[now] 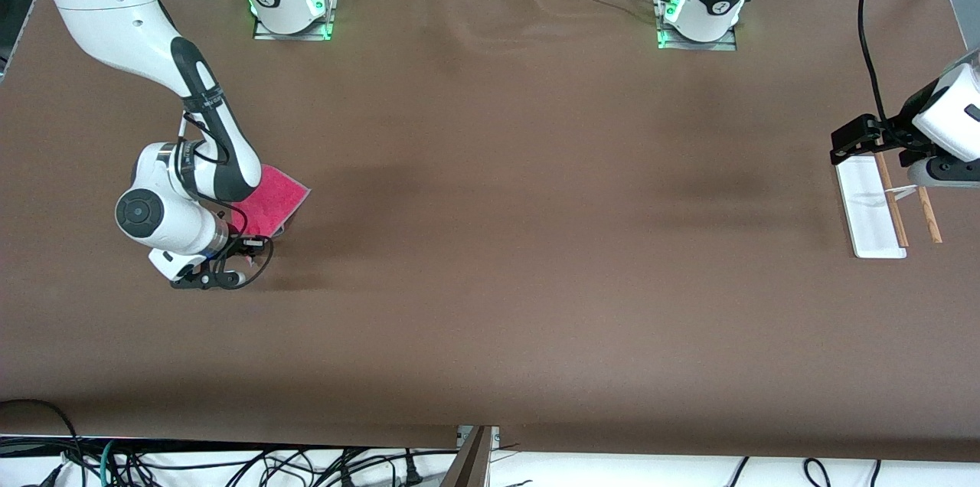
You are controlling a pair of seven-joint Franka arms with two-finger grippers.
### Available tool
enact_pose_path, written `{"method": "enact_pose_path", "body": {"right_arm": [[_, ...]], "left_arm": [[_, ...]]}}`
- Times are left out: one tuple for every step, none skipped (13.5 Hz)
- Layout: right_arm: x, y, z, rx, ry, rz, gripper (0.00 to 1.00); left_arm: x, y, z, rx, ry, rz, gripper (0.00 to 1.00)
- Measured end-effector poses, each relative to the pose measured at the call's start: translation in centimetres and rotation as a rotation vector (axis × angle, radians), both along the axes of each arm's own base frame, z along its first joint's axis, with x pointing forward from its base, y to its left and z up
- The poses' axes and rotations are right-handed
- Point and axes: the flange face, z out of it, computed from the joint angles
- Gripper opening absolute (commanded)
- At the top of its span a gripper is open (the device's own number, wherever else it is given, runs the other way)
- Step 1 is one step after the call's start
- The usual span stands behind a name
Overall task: Pass towel and hang on rack
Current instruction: 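Close the right gripper on the pink towel corner, then lift the towel with the right gripper while the left gripper approaches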
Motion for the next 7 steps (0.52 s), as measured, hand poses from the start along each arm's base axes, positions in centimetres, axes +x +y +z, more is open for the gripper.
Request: {"method": "enact_pose_path", "body": {"right_arm": [[0.3, 0.7, 0.7, 0.009, 0.017, 0.003, 0.0], [0.9, 1.5, 1.8, 0.019, 0.035, 0.005, 0.0], [1.7, 2.2, 3.5, 0.032, 0.048, 0.004, 0.0], [2.3, 2.7, 5.0, 0.046, 0.057, 0.001, 0.0], [2.7, 3.4, 6.2, 0.065, 0.069, -0.008, 0.0], [2.9, 4.1, 7.3, 0.084, 0.087, -0.023, 0.0], [3.1, 4.7, 8.5, 0.096, 0.111, -0.045, 0.0]], "left_arm": [[0.0, 0.0, 0.0, 0.0, 0.0, 0.0, 1.0], [0.0, 0.0, 0.0, 0.0, 0.0, 0.0, 1.0], [0.0, 0.0, 0.0, 0.0, 0.0, 0.0, 1.0], [0.0, -0.1, 0.0, 0.0, 0.0, -0.001, 1.0], [0.0, -0.1, 0.1, -0.001, -0.003, -0.002, 1.0], [0.0, -0.1, 0.3, -0.002, -0.007, -0.002, 1.0], [0.1, -0.1, 0.5, -0.002, -0.011, -0.002, 1.0]]}}
